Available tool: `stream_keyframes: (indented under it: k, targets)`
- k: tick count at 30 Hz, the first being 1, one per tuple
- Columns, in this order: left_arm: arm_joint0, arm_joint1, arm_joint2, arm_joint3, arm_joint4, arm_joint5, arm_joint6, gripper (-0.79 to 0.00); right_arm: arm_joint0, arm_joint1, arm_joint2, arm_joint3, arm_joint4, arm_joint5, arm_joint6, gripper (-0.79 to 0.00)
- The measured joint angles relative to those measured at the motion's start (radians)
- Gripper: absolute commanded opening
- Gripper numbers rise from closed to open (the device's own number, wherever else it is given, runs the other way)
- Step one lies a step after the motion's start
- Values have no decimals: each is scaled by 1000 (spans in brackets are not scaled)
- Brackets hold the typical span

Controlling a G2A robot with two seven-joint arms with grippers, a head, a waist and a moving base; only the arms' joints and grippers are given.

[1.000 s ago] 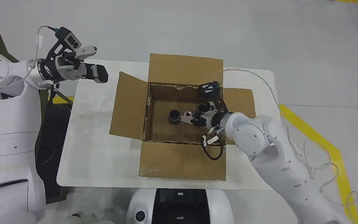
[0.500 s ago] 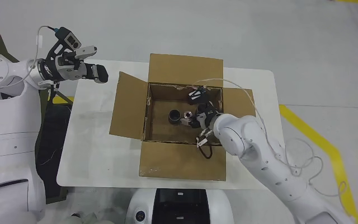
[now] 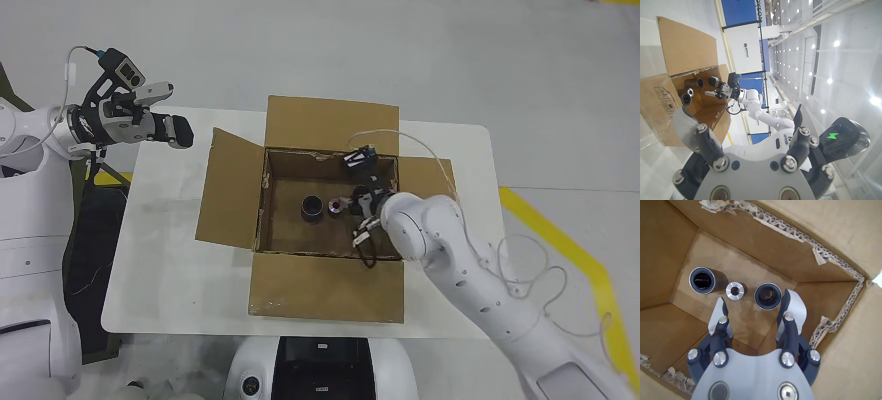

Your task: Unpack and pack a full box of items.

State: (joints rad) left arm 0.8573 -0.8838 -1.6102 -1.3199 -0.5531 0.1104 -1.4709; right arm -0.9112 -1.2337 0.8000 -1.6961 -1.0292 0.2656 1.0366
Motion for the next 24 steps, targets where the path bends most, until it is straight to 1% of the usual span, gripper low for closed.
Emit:
stream_keyframes:
  k: [2, 6, 7, 9, 12, 14, 16, 22, 24]
  targets:
    - [0, 0, 0, 0, 0, 0, 0, 0, 8, -6, -9, 15, -17, 11, 2, -215]
    - [0, 0, 0, 0, 0, 0, 0, 0, 20, -17, -25, 43, -39, 30, 4, -222]
    - [0, 0, 0, 0, 0, 0, 0, 0, 24, -21, -28, 52, -43, 34, 3, -203]
    - [0, 0, 0, 0, 0, 0, 0, 0, 29, -26, -34, 67, -54, 38, 3, -191]
    - [0, 0, 0, 0, 0, 0, 0, 0, 37, -34, -42, 88, -66, 44, 8, -212]
    - [0, 0, 0, 0, 0, 0, 0, 0, 40, -40, -41, 102, -60, 51, 4, -246]
    - [0, 0, 0, 0, 0, 0, 0, 0, 44, -45, -38, 119, -51, 52, -7, -252]
    - [0, 0, 0, 0, 0, 0, 0, 0, 57, -63, -47, 163, -46, 52, -18, -305]
    - [0, 0, 0, 0, 0, 0, 0, 0, 61, -68, -50, 176, -45, 56, -18, -308]
